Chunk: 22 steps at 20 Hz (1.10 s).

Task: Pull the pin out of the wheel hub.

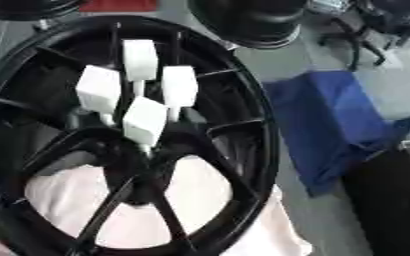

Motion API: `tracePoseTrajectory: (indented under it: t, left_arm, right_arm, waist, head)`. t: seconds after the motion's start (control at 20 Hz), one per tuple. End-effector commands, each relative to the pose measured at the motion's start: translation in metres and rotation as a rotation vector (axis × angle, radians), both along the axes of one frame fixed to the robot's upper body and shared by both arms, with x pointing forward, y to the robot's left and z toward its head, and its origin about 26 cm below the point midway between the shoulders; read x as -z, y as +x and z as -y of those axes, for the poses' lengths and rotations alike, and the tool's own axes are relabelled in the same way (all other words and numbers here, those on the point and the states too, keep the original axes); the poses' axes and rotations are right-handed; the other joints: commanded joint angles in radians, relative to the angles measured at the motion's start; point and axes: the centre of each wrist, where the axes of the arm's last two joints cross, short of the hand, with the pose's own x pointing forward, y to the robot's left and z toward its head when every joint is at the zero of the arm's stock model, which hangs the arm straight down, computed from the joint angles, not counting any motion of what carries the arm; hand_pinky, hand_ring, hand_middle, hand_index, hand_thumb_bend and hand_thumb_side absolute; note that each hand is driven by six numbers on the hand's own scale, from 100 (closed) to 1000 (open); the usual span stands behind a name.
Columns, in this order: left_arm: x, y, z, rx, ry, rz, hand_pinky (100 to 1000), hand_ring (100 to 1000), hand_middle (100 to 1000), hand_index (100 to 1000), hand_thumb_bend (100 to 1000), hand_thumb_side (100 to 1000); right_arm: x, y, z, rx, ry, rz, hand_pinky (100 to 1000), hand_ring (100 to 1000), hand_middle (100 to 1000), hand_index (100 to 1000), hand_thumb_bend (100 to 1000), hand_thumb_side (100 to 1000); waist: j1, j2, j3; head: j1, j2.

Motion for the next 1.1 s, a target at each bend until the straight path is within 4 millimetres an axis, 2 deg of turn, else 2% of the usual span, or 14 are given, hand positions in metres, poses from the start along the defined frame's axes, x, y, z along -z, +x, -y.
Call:
tracePoseTrajectory:
  t: [0.05, 0.5, 0.6, 0.8, 0.9, 1.1]
  left_arm:
    - [-0.007, -0.003, -0.001, -0.009, 0.010, 0.029, 833, 592, 565, 740, 367, 708]
    - [-0.006, -0.003, -0.002, -0.017, 0.005, 0.028, 833, 592, 564, 740, 372, 705]
    - [-0.006, -0.003, -0.002, -0.017, 0.005, 0.027, 833, 592, 564, 740, 372, 705]
    - [-0.007, -0.003, -0.002, -0.012, 0.011, 0.027, 833, 592, 564, 740, 372, 705]
    - [-0.007, -0.003, -0.001, -0.008, 0.013, 0.027, 833, 592, 563, 740, 372, 707]
    - [-0.008, -0.002, 0.000, 0.001, 0.016, 0.024, 833, 592, 563, 740, 375, 705]
  right_arm:
    - [-0.013, -0.010, 0.000, 0.020, -0.027, 0.047, 910, 834, 676, 776, 100, 382]
    - [-0.008, -0.010, -0.001, 0.023, -0.025, 0.036, 904, 827, 670, 772, 100, 398]
    - [-0.006, -0.011, -0.003, 0.027, -0.033, 0.031, 903, 831, 678, 781, 100, 452]
    - [0.008, -0.015, -0.015, 0.057, -0.097, 0.000, 901, 849, 720, 816, 100, 569]
    - [0.016, -0.016, -0.019, 0.086, -0.109, -0.013, 903, 855, 729, 825, 100, 585]
    - [0.030, -0.013, -0.023, 0.130, -0.093, -0.030, 906, 859, 731, 832, 100, 558]
  waist:
    - [0.010, -0.027, -0.003]
    - [0.011, -0.033, -0.009]
    - [0.011, -0.033, -0.010]
    - [0.007, -0.030, -0.011]
    - [0.004, -0.029, -0.008]
    - [-0.002, -0.026, 0.000]
  head:
    - [0.001, 0.008]
    - [0.000, 0.015]
    - [-0.001, 0.013]
    - [-0.010, 0.013]
    - [-0.018, 0.012]
    - [-0.034, 0.012]
